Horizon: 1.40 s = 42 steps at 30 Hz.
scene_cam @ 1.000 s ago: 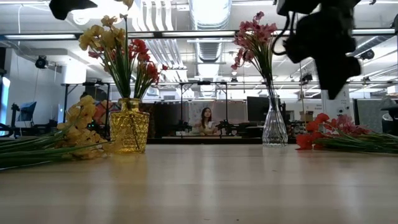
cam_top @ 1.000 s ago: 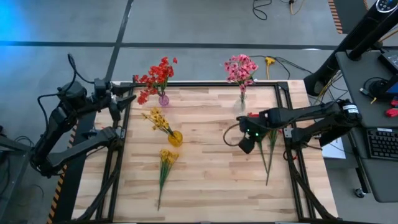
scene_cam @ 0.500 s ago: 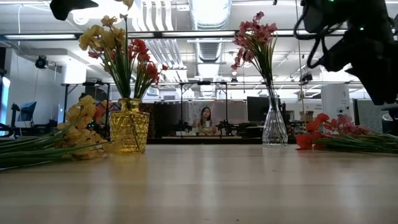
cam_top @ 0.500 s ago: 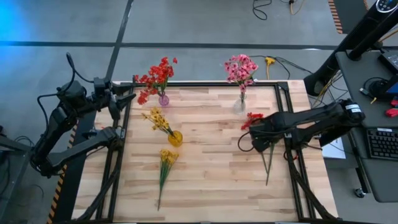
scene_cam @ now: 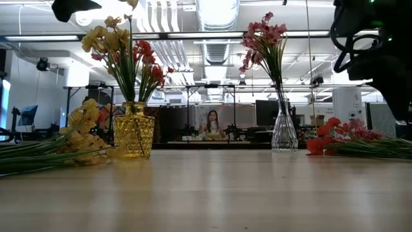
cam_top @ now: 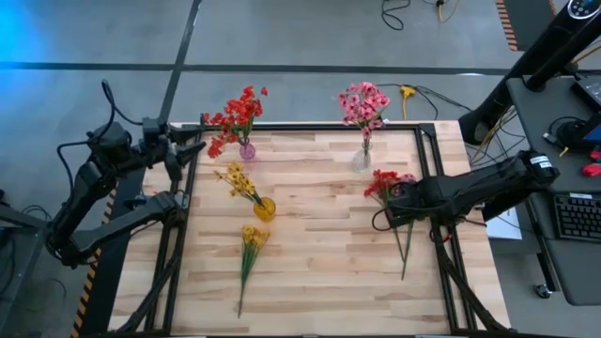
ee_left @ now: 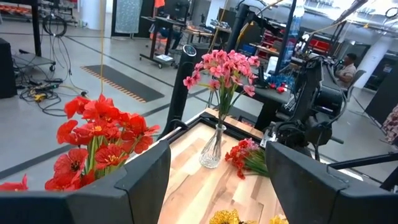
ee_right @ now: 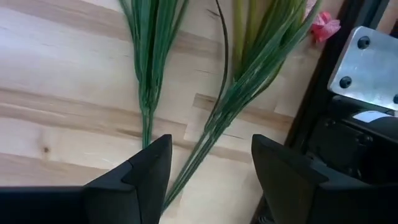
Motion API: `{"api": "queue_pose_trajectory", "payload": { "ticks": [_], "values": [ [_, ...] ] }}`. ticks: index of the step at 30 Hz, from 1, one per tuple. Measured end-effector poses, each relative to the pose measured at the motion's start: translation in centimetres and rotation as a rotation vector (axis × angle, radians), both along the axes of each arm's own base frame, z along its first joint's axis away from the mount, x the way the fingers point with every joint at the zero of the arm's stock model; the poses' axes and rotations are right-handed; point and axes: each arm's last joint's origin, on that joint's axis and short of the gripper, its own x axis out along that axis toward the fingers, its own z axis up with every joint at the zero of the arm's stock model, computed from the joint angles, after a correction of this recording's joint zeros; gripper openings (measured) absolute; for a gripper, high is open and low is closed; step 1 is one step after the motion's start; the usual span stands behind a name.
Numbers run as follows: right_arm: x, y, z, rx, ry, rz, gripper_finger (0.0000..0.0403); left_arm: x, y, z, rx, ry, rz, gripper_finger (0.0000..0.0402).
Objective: Sort flowers into vase by color
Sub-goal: Put the yellow flower into the yellow flower vase
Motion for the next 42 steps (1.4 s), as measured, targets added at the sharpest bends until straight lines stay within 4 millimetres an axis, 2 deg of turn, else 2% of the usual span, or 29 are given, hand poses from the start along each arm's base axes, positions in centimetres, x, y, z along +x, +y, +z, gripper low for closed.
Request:
{"api": "queue_pose_trajectory", "payload": {
  "ticks": [12,21,29,34,37,40,42],
  "values": [
    [0.7,1.2,-0.1,-0.030,-0.064,-0.014,0.0214,0.0,-0.1,-0.6,-0.013,0.044,-0.023,0.0244],
    [4.2,1.6,1.5,-0.129,-0.423,0.148,0.0214,1.0,-0.3,-1.6,-0.170,-0.016,-0.179,0.0244],
    [6.3,1.9,2.7,-0.219,-0.643,0.338,0.0214,3.1,-0.7,-0.3,-0.167,-0.130,-0.351,0.0244],
    [6.7,2.1,2.9,-0.205,-0.685,0.395,0.0214,5.2,-0.8,-0.5,-0.215,-0.105,-0.369,0.0244],
    [6.7,2.2,2.8,-0.178,-0.683,0.419,0.0214,6.1,-1.5,-0.8,-0.273,-0.085,-0.413,0.0244],
    [6.7,2.3,2.8,-0.155,-0.682,0.454,0.0214,6.2,-2.6,-0.1,-0.325,-0.073,-0.425,0.0244],
    [6.7,2.3,2.8,-0.146,-0.680,0.483,0.0214,5.6,-3.1,1.0,-0.334,-0.032,-0.366,0.0244]
  ]
}}
